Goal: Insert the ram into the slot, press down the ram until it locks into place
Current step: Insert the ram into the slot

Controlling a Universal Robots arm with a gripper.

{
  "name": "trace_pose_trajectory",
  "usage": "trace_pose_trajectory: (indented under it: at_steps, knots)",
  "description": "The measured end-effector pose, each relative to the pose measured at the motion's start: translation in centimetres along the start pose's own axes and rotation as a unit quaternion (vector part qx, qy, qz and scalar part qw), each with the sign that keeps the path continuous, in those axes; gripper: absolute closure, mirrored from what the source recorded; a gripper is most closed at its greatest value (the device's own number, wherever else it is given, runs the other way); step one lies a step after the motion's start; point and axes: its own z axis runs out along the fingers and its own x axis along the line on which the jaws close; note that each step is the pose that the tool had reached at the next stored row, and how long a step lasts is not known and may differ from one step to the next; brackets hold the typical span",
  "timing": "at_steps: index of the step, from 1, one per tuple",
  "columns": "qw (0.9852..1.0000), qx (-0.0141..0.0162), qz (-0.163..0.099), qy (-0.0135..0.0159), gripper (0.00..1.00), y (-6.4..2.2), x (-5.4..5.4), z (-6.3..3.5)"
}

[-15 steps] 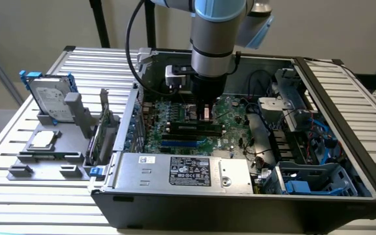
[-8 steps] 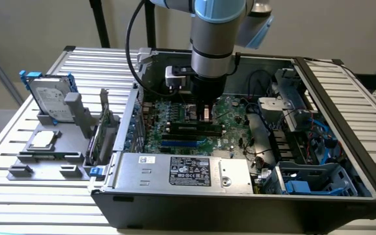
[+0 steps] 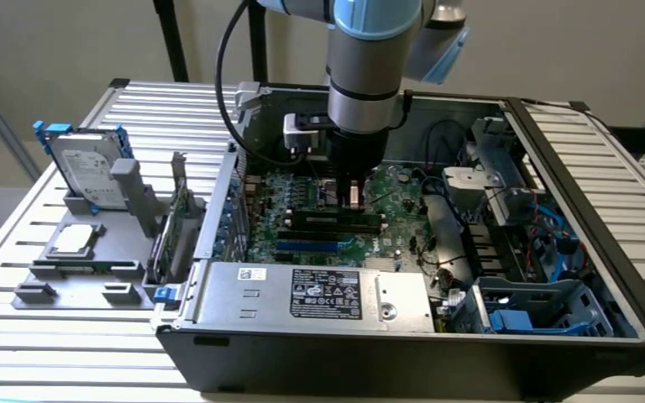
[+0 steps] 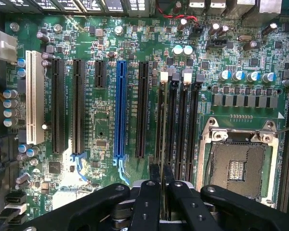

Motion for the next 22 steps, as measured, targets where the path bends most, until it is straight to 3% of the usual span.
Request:
trace_pose_trajectory:
  at_steps: [2,3,12,22]
  knots:
    - [1.0,-0.0001,0.0,0.0001,0.85,0.0,0.0,0.0]
    - [1.0,-0.0001,0.0,0.0002,0.78,0.0,0.0,-0.02]
    - [1.0,-0.0001,0.0,0.0,0.78,0.3,0.0,-1.25]
    - [1.0,-0.0003,0.0,0.0,0.78,0.72,0.0,-1.55]
